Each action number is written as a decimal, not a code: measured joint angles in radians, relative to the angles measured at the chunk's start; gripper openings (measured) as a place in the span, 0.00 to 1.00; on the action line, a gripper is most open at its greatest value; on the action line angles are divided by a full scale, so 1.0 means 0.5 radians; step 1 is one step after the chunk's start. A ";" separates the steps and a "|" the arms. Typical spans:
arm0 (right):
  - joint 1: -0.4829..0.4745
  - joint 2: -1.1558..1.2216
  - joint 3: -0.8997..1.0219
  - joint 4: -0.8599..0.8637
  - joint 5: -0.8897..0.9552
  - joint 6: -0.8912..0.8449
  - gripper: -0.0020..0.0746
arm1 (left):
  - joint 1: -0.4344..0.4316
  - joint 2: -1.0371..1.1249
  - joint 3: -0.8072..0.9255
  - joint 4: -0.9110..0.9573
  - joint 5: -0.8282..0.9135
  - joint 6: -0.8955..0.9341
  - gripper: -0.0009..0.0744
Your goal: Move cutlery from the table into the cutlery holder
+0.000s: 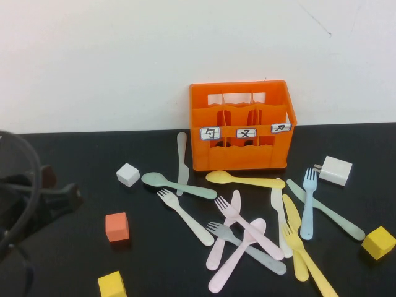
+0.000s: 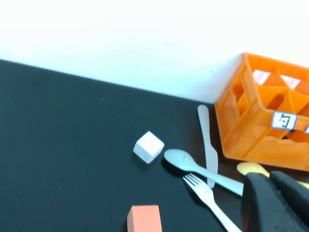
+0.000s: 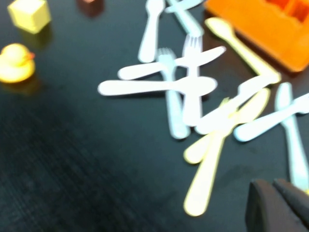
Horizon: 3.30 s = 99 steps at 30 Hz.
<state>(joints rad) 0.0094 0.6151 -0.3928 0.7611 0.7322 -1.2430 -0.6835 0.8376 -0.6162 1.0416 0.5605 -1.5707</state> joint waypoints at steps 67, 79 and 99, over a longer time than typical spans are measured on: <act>0.000 0.000 0.000 0.003 0.226 0.000 0.02 | 1.291 -1.571 1.221 -2.100 -1.164 2.087 0.01; 0.000 0.000 0.000 0.003 0.226 0.000 0.02 | 1.450 -1.693 1.274 -2.182 -0.650 2.124 0.01; 0.000 0.000 0.000 0.003 0.226 0.000 0.02 | 1.254 -1.694 1.270 -2.182 -0.511 2.501 0.01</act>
<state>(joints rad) 0.0094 0.6151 -0.3928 0.7628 0.8451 -1.2430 -0.0566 -0.0092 0.0190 -0.0493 0.3050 -0.3200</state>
